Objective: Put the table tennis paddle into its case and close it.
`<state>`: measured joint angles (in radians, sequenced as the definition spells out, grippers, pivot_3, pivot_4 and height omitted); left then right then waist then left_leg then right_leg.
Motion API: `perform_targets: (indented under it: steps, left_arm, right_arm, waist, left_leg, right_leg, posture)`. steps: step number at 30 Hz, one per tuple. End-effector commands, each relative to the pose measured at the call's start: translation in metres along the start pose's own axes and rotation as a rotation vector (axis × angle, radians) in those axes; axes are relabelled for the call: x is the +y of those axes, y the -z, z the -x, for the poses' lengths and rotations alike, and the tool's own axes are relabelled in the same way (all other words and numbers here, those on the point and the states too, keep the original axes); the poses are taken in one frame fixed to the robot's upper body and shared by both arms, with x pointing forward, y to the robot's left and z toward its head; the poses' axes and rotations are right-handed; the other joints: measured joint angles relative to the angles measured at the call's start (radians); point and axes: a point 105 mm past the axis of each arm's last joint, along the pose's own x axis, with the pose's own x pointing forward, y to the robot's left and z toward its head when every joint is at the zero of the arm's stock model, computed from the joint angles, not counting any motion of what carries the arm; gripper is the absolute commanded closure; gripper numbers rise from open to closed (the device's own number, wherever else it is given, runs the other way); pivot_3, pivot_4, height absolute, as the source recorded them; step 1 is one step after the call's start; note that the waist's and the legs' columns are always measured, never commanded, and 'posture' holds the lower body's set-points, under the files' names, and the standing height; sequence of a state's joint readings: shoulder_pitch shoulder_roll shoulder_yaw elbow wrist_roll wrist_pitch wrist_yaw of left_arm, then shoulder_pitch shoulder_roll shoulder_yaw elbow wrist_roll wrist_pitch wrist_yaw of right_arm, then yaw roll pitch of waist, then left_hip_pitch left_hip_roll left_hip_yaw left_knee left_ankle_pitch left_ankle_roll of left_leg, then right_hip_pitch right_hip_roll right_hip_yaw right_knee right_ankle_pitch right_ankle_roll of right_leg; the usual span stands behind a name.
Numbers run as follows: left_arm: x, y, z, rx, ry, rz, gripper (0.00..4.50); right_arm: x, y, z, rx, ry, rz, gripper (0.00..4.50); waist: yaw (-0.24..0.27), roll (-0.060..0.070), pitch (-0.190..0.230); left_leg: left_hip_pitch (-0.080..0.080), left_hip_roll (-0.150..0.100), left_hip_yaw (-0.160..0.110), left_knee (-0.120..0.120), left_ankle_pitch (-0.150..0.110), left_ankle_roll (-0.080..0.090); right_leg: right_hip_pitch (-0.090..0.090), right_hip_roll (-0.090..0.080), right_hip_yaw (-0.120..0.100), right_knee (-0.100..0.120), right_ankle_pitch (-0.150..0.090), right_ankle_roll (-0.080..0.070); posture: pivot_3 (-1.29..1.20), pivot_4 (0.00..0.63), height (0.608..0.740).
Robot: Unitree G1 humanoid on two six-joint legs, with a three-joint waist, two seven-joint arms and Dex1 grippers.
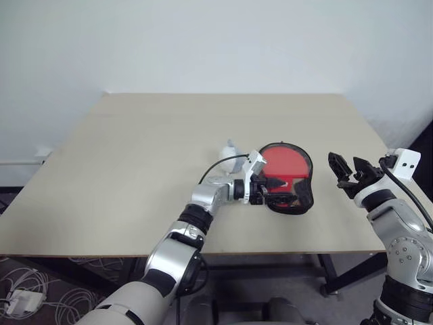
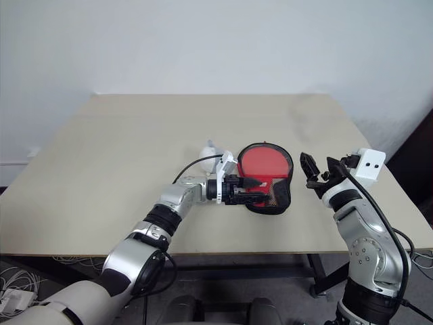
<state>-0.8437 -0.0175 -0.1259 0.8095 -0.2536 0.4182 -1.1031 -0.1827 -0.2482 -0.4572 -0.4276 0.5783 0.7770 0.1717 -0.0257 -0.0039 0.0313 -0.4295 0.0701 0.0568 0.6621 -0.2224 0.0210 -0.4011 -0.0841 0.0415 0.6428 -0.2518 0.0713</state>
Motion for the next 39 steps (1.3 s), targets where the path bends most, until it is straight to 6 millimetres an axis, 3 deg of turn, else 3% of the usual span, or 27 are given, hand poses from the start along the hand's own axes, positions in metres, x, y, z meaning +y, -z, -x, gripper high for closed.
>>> perform_targets:
  steps: [1, 5, 7, 11, 15, 25, 32, 35, 39]
  left_arm:
    - [0.009, -0.021, 0.017, -0.042, -0.079, 0.038, 0.0]
    - [0.024, -0.02, 0.033, -0.025, -0.215, 0.171, 0.0]
    - [0.03, -0.012, 0.04, 0.001, -0.286, 0.294, 0.0]
    - [0.028, 0.007, 0.04, 0.05, -0.301, 0.358, 0.0]
    - [0.018, 0.024, 0.025, 0.09, -0.264, 0.461, 0.0]
    - [-0.005, 0.031, -0.031, 0.112, -0.177, 0.597, 0.0]
    - [-0.003, 0.034, -0.039, 0.107, -0.208, 0.664, 0.0]
    - [0.001, 0.033, -0.037, 0.092, -0.223, 0.7, 0.61]
    - [0.002, 0.035, -0.039, 0.117, -0.259, 0.696, 2.04]
  right_arm:
    - [-0.008, -0.007, 0.003, -0.045, 0.042, -0.006, 0.37]
    - [-0.008, -0.001, 0.002, -0.025, 0.052, 0.006, 0.37]
    - [-0.008, 0.002, 0.001, -0.011, 0.055, 0.017, 0.37]
    - [-0.01, 0.007, -0.001, 0.001, 0.063, 0.02, 0.37]
    - [-0.013, 0.007, -0.003, -0.001, 0.073, 0.016, 0.37]
    - [-0.023, 0.011, -0.002, 0.004, 0.12, 0.005, 0.37]
    - [-0.031, 0.01, 0.001, -0.002, 0.161, 0.001, 0.37]
    - [-0.035, 0.01, 0.003, -0.004, 0.179, -0.007, 0.31]
    - [-0.041, 0.011, 0.004, 0.002, 0.202, -0.02, 0.31]
  waist:
    - [0.0, 0.0, 0.0]
    - [0.0, 0.0, 0.0]
    - [0.0, 0.0, 0.0]
    - [0.003, 0.0, 0.0]
    - [0.004, 0.001, 0.0]
    - [0.014, 0.001, 0.0]
    - [0.015, 0.001, 0.0]
    - [0.015, 0.001, 0.0]
    - [0.014, 0.001, 0.0]
  left_leg:
    - [0.0, 0.0, 0.0, 0.0, 0.0, 0.0]
    - [0.0, 0.0, -0.001, 0.0, 0.0, 0.0]
    - [0.0, 0.0, -0.001, 0.0, 0.0, 0.0]
    - [0.0, -0.001, -0.003, 0.0, 0.0, 0.0]
    - [0.0, -0.001, -0.003, 0.001, 0.0, 0.0]
    - [0.0, -0.008, -0.012, 0.002, 0.0, 0.0]
    - [0.001, -0.009, -0.013, 0.002, 0.0, 0.001]
    - [0.001, -0.009, -0.014, 0.002, 0.0, 0.001]
    - [0.001, -0.009, -0.014, 0.001, 0.0, 0.001]
  right_leg:
    - [0.0, 0.0, 0.0, 0.0, 0.0, 0.0]
    - [0.0, 0.0, 0.0, 0.0, 0.0, 0.0]
    - [0.001, 0.0, 0.0, 0.0, 0.0, 0.0]
    - [0.001, 0.0, -0.001, 0.0, 0.0, 0.0]
    - [0.002, 0.0, -0.002, 0.0, 0.0, 0.0]
    - [0.009, -0.001, -0.002, -0.003, -0.003, 0.003]
    - [0.01, -0.001, -0.002, -0.003, -0.003, 0.003]
    - [0.01, -0.001, -0.003, -0.003, -0.003, 0.003]
    - [0.01, -0.001, -0.002, -0.003, -0.003, 0.003]
  posture:
    - [0.0, 0.0, 0.728]
    - [0.0, 0.0, 0.728]
    - [0.0, 0.0, 0.728]
    - [0.0, 0.0, 0.728]
    - [0.0, 0.0, 0.728]
    - [0.0, 0.0, 0.728]
    - [0.0, 0.0, 0.728]
    - [0.0, 0.0, 0.728]
    - [0.0, 0.0, 0.728]
